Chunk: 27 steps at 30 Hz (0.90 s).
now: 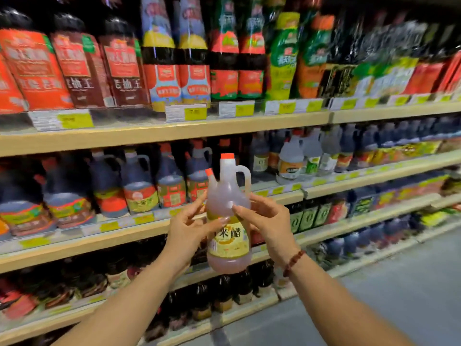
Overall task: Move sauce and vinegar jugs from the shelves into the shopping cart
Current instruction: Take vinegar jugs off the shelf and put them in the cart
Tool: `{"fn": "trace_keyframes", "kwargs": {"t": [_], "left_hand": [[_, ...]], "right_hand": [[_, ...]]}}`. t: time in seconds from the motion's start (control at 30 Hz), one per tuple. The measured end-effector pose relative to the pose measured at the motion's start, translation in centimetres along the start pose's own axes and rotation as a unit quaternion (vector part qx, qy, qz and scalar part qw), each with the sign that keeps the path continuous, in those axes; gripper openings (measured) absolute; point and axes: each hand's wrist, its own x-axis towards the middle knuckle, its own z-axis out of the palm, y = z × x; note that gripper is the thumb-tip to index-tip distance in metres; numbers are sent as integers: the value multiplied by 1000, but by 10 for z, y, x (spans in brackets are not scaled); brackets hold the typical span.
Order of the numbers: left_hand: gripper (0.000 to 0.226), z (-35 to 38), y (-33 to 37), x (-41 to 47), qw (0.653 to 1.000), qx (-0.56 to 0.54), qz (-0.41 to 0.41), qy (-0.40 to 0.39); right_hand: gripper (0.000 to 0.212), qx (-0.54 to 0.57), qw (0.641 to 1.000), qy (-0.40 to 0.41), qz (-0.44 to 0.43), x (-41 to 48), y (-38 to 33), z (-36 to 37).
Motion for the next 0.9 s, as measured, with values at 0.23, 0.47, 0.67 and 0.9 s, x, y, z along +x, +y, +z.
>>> {"fn": "trace_keyframes", "kwargs": {"t": [0.23, 0.47, 0.67, 0.9], "left_hand": [[73, 64, -19, 59, 999, 15, 1, -31], [80, 100, -42, 144, 999, 19, -14, -44], [80, 125, -44, 209, 998, 42, -7, -40], [81, 145, -49, 255, 999, 50, 16, 3]], "right_hand": [[26, -37, 999, 14, -6, 50, -2, -66], [30, -119, 993, 0, -2, 123, 2, -106], [18, -163, 987, -9, -11, 181, -4, -127], [10, -169, 985, -25, -12, 239, 4, -144]]}}
